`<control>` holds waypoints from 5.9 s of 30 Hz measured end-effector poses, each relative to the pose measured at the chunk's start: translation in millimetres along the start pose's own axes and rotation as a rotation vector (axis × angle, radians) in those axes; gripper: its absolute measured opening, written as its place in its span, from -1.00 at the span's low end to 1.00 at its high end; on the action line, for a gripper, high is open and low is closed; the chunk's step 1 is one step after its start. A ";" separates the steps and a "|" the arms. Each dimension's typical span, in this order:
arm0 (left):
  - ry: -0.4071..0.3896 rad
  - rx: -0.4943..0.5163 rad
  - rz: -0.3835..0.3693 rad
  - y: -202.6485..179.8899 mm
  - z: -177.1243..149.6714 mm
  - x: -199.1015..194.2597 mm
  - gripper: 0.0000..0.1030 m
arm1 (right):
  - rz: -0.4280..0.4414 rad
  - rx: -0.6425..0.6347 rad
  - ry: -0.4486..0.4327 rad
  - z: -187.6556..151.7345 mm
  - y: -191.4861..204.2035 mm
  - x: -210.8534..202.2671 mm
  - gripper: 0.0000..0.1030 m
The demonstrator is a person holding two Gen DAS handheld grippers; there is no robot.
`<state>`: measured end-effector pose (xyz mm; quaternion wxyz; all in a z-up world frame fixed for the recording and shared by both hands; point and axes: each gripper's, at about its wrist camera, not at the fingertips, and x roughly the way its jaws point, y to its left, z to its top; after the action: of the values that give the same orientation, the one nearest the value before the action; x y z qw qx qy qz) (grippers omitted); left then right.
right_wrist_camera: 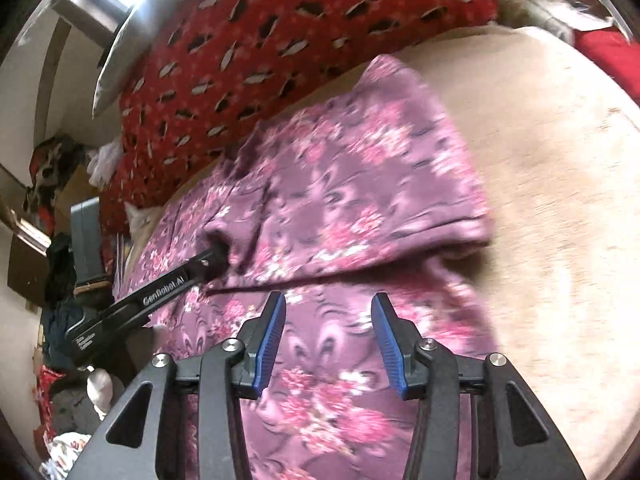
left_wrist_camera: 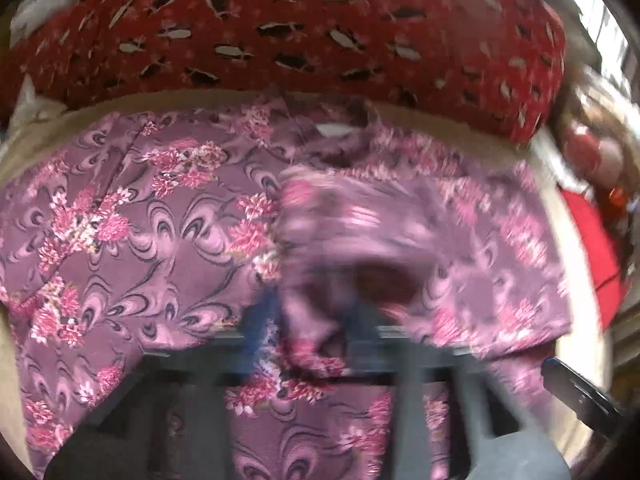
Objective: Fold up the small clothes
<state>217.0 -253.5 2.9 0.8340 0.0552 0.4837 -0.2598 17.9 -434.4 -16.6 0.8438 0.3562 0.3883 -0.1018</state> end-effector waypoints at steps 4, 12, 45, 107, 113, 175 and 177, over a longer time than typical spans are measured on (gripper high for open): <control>-0.039 -0.162 -0.015 41.0 10.3 -15.3 -0.73 | -0.022 0.053 -0.080 14.4 -16.0 -18.4 -0.08; 0.028 -0.471 -0.147 149.2 17.4 -23.7 -0.69 | -0.047 0.138 -0.118 30.7 -36.1 -11.1 0.07; 0.000 -0.608 0.012 193.0 10.8 -29.3 0.11 | -0.110 -0.070 -0.122 38.4 9.5 33.4 -0.41; -0.155 -0.657 -0.121 285.9 55.8 -153.0 -0.96 | -0.219 -0.490 -0.069 -43.6 113.0 94.1 0.41; -0.094 -0.555 -0.171 194.2 70.9 -132.9 -0.96 | -0.212 -0.408 -0.075 -44.6 58.6 88.5 0.88; -0.042 -0.732 -0.163 187.3 -56.6 -37.2 0.23 | 0.030 -0.163 -0.161 -8.6 64.3 33.0 0.11; -0.043 -0.727 -0.161 187.5 -57.1 -37.1 0.23 | 0.017 -0.331 -0.166 -16.8 103.4 43.4 0.36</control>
<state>249.0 -58.8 -26.0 0.7860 -0.2882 0.5294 -0.1371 83.8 -343.4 -1.7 0.9209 0.2060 0.3257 -0.0583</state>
